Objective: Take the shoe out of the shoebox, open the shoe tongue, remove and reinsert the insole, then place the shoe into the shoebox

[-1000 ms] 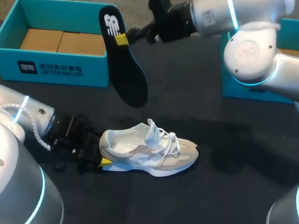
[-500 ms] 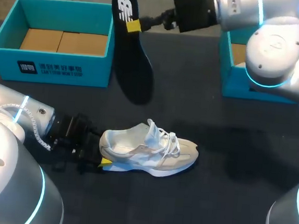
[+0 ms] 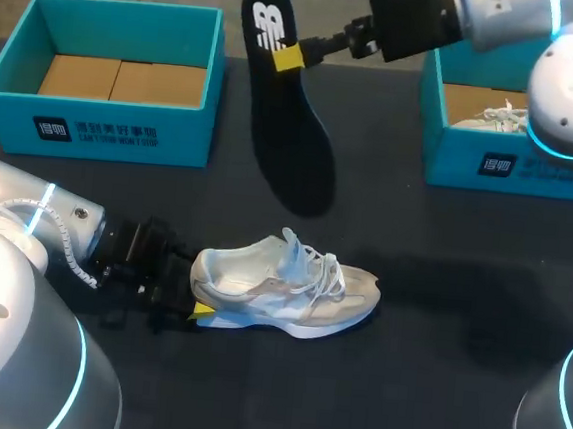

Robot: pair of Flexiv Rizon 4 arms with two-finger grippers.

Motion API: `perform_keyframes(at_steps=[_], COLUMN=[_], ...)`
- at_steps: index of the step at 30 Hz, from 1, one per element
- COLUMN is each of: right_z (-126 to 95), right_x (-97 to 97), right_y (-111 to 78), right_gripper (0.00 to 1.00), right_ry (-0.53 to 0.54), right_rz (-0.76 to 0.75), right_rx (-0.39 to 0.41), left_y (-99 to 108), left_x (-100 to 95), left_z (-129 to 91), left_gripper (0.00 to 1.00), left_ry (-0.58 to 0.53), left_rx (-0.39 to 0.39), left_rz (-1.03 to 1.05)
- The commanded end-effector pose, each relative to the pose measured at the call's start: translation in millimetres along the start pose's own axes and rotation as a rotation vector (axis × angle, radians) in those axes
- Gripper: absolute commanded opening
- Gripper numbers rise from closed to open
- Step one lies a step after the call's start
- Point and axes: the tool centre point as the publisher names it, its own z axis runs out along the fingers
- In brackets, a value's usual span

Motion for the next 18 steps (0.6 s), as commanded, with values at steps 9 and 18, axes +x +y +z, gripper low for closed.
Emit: perform_keyframes(at_steps=[9,18], right_z=[-51,-75], right_x=[19.9,30.7], right_y=[-13.2,-22.1], right_gripper=[0.00,0.00], right_ry=[-0.090,-0.146], right_rz=[0.033,0.054], right_rx=[0.002,-0.018], left_y=[2,2], left_x=[-1.2,-1.2], left_z=[3,3], left_gripper=[0.00,0.00], left_ry=[0.000,0.000], left_rx=[-0.003,-0.003], left_rz=[0.000,0.000])
